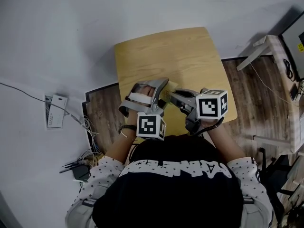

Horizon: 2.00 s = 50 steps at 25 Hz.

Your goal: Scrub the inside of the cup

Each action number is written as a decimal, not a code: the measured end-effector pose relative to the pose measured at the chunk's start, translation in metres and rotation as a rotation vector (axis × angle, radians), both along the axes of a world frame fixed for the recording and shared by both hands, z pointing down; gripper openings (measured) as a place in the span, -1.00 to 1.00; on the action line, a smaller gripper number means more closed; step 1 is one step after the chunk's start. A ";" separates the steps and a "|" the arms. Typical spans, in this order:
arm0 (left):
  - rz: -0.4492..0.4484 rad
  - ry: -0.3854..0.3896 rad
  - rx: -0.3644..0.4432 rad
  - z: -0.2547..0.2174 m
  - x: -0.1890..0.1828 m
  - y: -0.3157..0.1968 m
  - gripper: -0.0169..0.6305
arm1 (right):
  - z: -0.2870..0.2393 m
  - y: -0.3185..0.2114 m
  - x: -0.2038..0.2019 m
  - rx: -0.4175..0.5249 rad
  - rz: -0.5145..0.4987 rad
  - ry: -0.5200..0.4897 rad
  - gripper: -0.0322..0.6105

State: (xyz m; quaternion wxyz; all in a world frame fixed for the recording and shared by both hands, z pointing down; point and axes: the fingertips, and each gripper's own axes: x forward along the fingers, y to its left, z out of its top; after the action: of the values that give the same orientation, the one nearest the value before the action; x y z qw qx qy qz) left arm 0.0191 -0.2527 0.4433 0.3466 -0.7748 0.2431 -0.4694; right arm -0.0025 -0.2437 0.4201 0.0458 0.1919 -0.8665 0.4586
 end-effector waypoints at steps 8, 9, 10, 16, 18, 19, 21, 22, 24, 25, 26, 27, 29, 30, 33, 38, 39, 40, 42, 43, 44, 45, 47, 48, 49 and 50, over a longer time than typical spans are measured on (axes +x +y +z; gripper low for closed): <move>-0.009 -0.036 0.047 -0.009 -0.004 -0.009 0.17 | -0.015 -0.013 -0.001 -0.102 0.044 -0.166 -0.75; -0.010 -0.036 0.051 -0.011 -0.004 -0.009 0.17 | -0.018 -0.015 0.000 -0.094 0.037 -0.168 -0.75; -0.011 -0.036 0.055 -0.012 -0.004 -0.010 0.17 | -0.019 -0.016 0.001 -0.090 0.031 -0.172 -0.75; -0.022 -0.041 0.082 -0.023 -0.008 -0.012 0.17 | -0.027 -0.020 0.001 -0.125 0.019 -0.234 -0.75; -0.031 -0.034 0.082 -0.025 -0.010 -0.013 0.17 | -0.032 -0.020 -0.003 -0.100 0.006 -0.228 -0.76; -0.035 -0.030 0.079 -0.026 -0.011 -0.013 0.17 | -0.034 -0.019 -0.005 -0.085 -0.002 -0.222 -0.76; -0.043 -0.020 0.073 -0.028 -0.013 -0.013 0.17 | -0.037 -0.017 -0.009 -0.073 -0.014 -0.207 -0.76; -0.048 -0.015 0.068 -0.029 -0.014 -0.013 0.17 | -0.036 -0.015 -0.011 -0.072 -0.018 -0.195 -0.76; -0.056 -0.009 0.057 -0.030 -0.016 -0.013 0.17 | -0.034 -0.014 -0.013 -0.028 -0.033 -0.147 -0.76; -0.059 -0.006 0.052 -0.030 -0.016 -0.013 0.17 | -0.033 -0.013 -0.014 0.007 -0.046 -0.116 -0.76; -0.062 -0.005 0.048 -0.030 -0.017 -0.012 0.17 | -0.033 -0.012 -0.015 0.040 -0.060 -0.085 -0.76; -0.064 -0.005 0.044 -0.031 -0.017 -0.011 0.17 | -0.033 -0.011 -0.016 0.070 -0.075 -0.058 -0.76; -0.065 -0.009 0.034 -0.032 -0.019 -0.009 0.17 | -0.033 -0.007 -0.019 0.126 -0.106 -0.013 -0.76; -0.067 -0.012 0.027 -0.033 -0.020 -0.007 0.17 | -0.034 -0.005 -0.020 0.154 -0.122 0.008 -0.76; -0.081 -0.018 0.008 -0.035 -0.027 -0.005 0.17 | -0.035 0.000 -0.027 0.240 -0.167 0.071 -0.76; -0.096 -0.025 -0.001 -0.042 -0.039 -0.003 0.17 | -0.039 0.006 -0.040 0.355 -0.243 0.135 -0.76; -0.101 -0.026 -0.007 -0.042 -0.041 -0.002 0.17 | -0.040 0.008 -0.043 0.375 -0.260 0.144 -0.76; -0.107 -0.025 -0.015 -0.042 -0.043 0.000 0.17 | -0.041 0.010 -0.045 0.396 -0.279 0.154 -0.76; -0.118 -0.023 -0.033 -0.041 -0.048 0.003 0.17 | -0.041 0.013 -0.049 0.446 -0.316 0.183 -0.76; -0.122 -0.028 -0.040 -0.041 -0.050 0.004 0.17 | -0.041 0.015 -0.051 0.473 -0.334 0.201 -0.76; -0.126 -0.034 -0.047 -0.039 -0.052 0.005 0.17 | -0.040 0.017 -0.053 0.500 -0.352 0.221 -0.76; -0.131 -0.038 -0.055 -0.038 -0.053 0.006 0.17 | -0.038 0.018 -0.055 0.523 -0.369 0.241 -0.76; -0.136 -0.034 -0.071 -0.035 -0.055 0.008 0.17 | -0.034 0.021 -0.057 0.559 -0.402 0.275 -0.76; -0.137 -0.029 -0.079 -0.033 -0.055 0.009 0.17 | -0.032 0.022 -0.058 0.573 -0.415 0.290 -0.76; -0.137 -0.024 -0.087 -0.032 -0.055 0.009 0.17 | -0.031 0.023 -0.058 0.586 -0.425 0.302 -0.76; -0.135 -0.022 -0.093 -0.030 -0.055 0.010 0.17 | -0.029 0.024 -0.057 0.600 -0.434 0.313 -0.76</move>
State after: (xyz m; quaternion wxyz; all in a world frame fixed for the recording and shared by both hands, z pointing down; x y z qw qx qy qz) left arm -0.0359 -0.2424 0.4131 0.2804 -0.7668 0.2690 -0.5109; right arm -0.0600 -0.2196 0.3908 0.2150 0.0770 -0.9648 0.1303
